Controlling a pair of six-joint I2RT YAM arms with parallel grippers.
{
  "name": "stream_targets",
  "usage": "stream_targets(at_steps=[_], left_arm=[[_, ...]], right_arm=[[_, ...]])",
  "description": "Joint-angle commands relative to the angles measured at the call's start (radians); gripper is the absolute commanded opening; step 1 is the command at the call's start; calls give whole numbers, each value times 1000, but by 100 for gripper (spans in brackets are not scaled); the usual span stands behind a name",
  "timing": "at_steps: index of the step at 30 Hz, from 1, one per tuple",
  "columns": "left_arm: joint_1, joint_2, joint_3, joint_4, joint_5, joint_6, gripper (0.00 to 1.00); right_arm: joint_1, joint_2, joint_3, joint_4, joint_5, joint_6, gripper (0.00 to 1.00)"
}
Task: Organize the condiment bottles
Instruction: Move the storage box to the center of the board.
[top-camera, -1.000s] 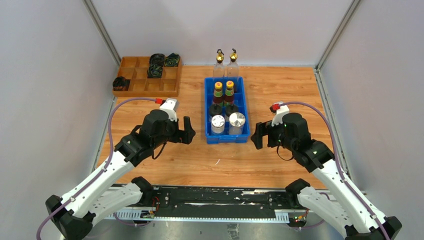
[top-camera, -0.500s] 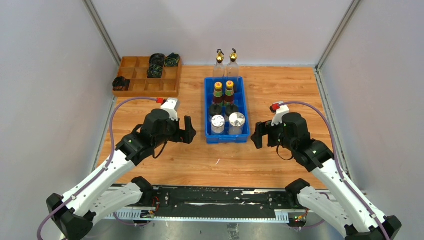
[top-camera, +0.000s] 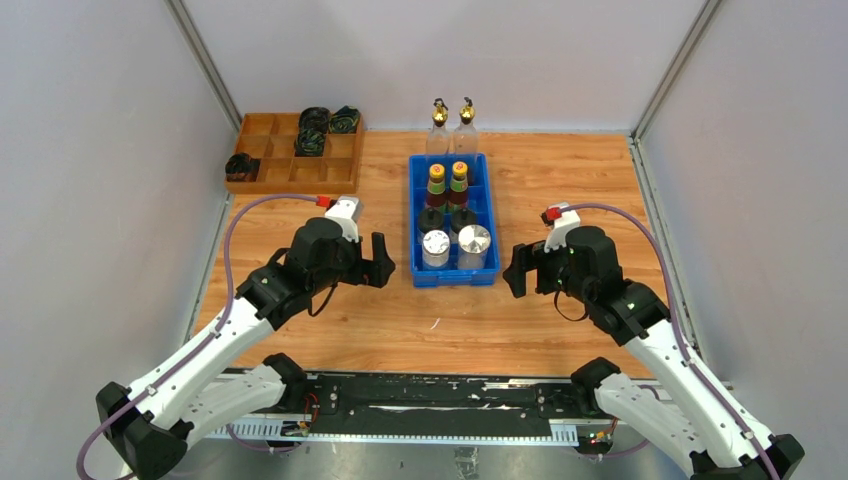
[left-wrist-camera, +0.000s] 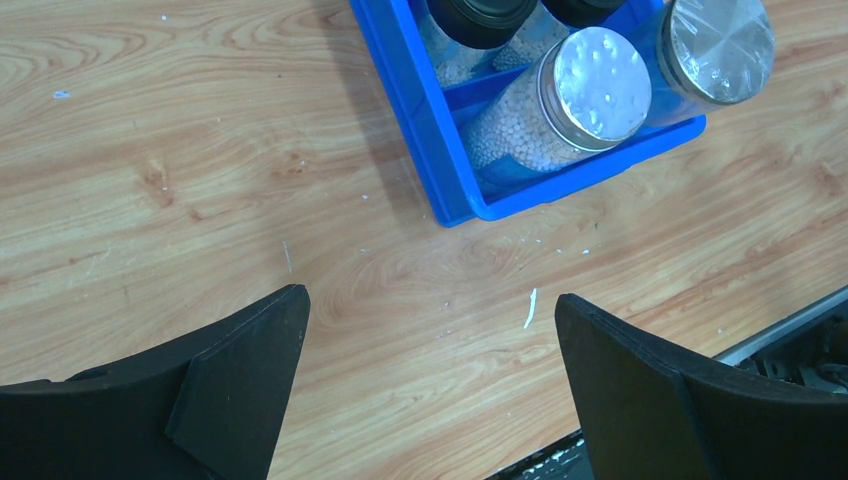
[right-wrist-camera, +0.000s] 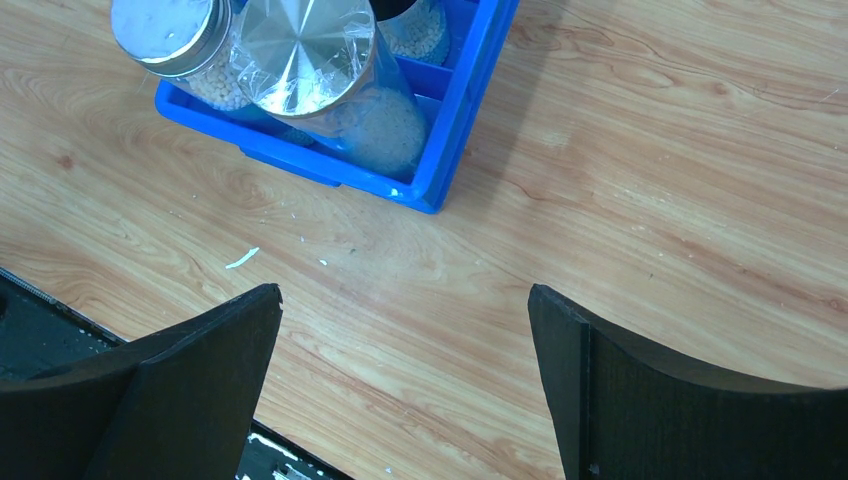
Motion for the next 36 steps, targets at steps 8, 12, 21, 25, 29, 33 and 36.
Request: stream_targets(at_steps=[8,12,21,25,29,33,36], left_arm=[[-5,3,-11,15,7,-3,100],[-5,18,5,24,-39,17,100],[23,304,113,135,-3,17,96],[30,413,185,151,-19,32,82],[90,501,272,155,-28,52,74],[184,611,421,157,-5,65,84],[246,741,565,128,39,70,87]], right_arm=[[9,-3,4,-7,14,-13,100],[8,10,18,-7,34,-14,100],[9,153,19,87,120,36,76],[9,221,40,145,163,35,62],[5,326,122,211,252,10,62],[-30,505,273,262,237,-27,64],[-59,653,398,284,191,-45,64]])
